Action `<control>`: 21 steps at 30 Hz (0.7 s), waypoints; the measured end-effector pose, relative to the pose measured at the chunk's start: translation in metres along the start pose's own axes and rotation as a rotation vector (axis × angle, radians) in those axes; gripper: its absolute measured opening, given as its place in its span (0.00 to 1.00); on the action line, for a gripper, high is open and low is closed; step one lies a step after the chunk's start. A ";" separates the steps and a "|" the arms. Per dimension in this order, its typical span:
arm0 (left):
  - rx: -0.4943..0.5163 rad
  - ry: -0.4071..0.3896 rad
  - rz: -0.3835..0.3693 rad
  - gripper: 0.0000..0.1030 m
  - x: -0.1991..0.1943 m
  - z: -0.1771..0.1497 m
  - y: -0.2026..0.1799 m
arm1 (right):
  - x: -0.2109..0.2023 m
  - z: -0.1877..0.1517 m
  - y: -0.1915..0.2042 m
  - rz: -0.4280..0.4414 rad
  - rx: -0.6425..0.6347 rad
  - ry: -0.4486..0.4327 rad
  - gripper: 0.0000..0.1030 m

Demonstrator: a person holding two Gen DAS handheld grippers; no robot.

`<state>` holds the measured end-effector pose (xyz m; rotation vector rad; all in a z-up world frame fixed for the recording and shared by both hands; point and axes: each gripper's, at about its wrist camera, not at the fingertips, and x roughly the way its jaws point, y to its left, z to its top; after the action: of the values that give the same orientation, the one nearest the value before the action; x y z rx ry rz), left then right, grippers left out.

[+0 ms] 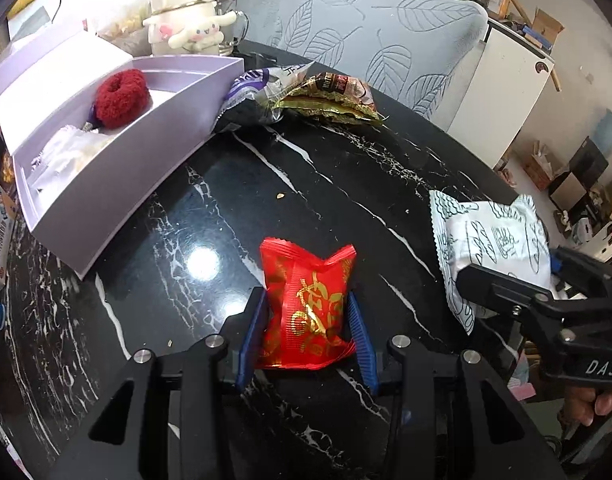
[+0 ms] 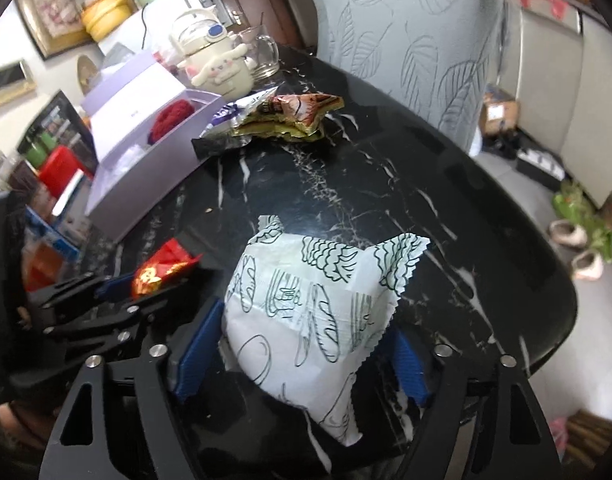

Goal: Organize soft objects
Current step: 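Lift the snack bag and red packet with both grippers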

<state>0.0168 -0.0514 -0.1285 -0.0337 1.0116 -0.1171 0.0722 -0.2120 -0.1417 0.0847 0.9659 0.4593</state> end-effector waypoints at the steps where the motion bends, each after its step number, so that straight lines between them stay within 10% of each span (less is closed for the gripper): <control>1: 0.005 -0.008 0.008 0.40 0.000 -0.002 -0.001 | 0.001 0.000 0.003 -0.014 -0.012 -0.004 0.77; 21: -0.014 -0.049 -0.011 0.40 -0.009 -0.009 0.002 | 0.005 -0.005 0.005 -0.039 -0.010 -0.087 0.63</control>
<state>0.0044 -0.0480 -0.1258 -0.0546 0.9633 -0.1188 0.0687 -0.2062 -0.1466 0.0757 0.8781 0.4209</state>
